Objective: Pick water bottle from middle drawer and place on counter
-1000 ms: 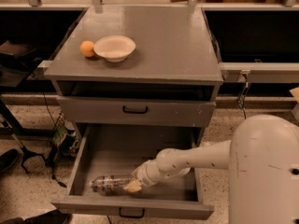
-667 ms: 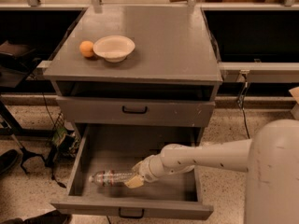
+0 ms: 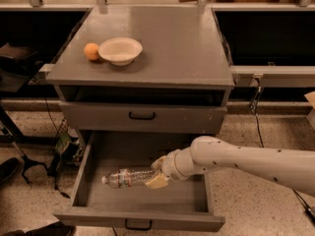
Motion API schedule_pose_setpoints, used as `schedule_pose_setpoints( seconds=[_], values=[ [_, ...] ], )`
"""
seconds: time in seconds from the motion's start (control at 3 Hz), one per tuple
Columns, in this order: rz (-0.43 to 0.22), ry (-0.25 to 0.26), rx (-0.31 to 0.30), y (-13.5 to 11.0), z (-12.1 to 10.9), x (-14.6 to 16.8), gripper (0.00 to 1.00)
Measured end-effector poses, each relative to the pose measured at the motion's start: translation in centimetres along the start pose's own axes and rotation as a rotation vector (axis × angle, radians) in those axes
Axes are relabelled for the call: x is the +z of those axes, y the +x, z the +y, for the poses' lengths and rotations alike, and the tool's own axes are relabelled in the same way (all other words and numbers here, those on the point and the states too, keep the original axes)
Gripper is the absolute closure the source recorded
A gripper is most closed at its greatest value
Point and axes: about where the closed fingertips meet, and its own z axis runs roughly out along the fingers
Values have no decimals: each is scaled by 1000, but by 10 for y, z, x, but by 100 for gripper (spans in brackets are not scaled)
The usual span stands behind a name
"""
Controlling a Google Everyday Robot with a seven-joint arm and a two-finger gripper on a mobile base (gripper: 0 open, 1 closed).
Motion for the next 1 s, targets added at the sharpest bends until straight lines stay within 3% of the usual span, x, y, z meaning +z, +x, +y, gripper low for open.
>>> schedule_pose_setpoints(
  seconds=[0.67,1.0],
  values=[
    [22,124,-66,-39,-16,-132,100],
    [9,167,-84,-68,-37,-182,100]
  ],
)
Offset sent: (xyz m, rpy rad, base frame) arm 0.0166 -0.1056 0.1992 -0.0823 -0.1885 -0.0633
